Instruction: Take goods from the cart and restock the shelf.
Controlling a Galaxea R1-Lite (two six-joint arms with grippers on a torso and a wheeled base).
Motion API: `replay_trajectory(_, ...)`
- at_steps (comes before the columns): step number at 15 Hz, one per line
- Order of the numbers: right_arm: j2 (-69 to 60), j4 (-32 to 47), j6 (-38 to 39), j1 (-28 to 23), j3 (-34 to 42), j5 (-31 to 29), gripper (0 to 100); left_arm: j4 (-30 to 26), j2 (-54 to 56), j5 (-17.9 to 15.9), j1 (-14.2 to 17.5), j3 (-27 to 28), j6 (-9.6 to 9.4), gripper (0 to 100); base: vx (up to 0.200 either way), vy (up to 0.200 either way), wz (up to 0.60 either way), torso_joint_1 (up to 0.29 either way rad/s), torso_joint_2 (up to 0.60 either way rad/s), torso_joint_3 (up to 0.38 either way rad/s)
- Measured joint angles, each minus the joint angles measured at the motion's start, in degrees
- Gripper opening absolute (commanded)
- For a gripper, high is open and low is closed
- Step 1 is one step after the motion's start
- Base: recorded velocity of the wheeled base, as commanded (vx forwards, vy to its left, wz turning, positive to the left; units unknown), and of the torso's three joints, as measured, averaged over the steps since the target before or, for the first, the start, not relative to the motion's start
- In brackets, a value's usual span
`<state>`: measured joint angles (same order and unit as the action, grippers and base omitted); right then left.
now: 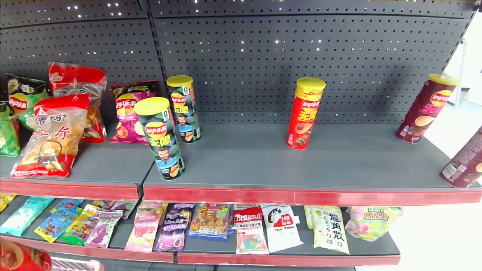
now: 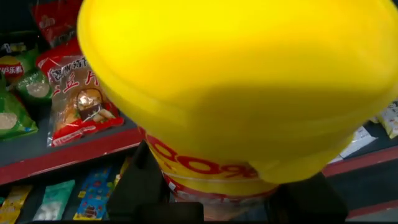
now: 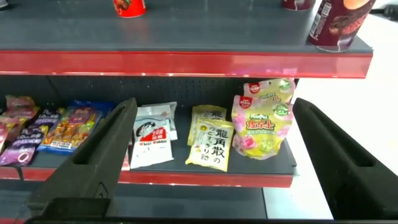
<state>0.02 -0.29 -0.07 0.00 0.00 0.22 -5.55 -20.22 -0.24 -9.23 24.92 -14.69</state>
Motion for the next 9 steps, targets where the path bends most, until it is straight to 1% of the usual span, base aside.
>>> replay_trajectory(1, 0.00, 0.02, 0.00, 0.00, 0.00, 0.02, 100, -0.02, 0.05, 0.00, 0.00, -0.04, -0.02, 0, 0.200, 0.000, 0.00, -0.002, 0.00, -0.002)
replay_trajectory(3, 0.00, -0.02, 0.00, 0.00, 0.00, 0.02, 100, 0.02, 0.16, -0.09, 0.00, 0.05, -0.09, 0, 0.000, 0.000, 0.00, 0.000, 0.00, 0.000)
replay_trajectory(6, 0.00, 0.02, 0.02, 0.00, 0.00, 0.00, 100, 0.02, 0.68, -1.06, -0.22, 0.11, -0.06, 0, 0.000, 0.000, 0.00, 0.000, 0.00, 0.000)
replay_trajectory(8, 0.00, 0.00, -0.20, 0.00, 0.00, 0.10, 100, -0.35, 1.32, -3.12, -0.44, 0.11, 0.55, 0, 0.000, 0.000, 0.00, 0.000, 0.00, 0.000)
replay_trajectory(9, 0.00, 0.02, -0.24, 0.00, 0.00, 0.11, 100, -1.02, 1.68, -3.83, -0.55, 0.27, 1.30, 0, 0.000, 0.000, 0.00, 0.000, 0.00, 0.000)
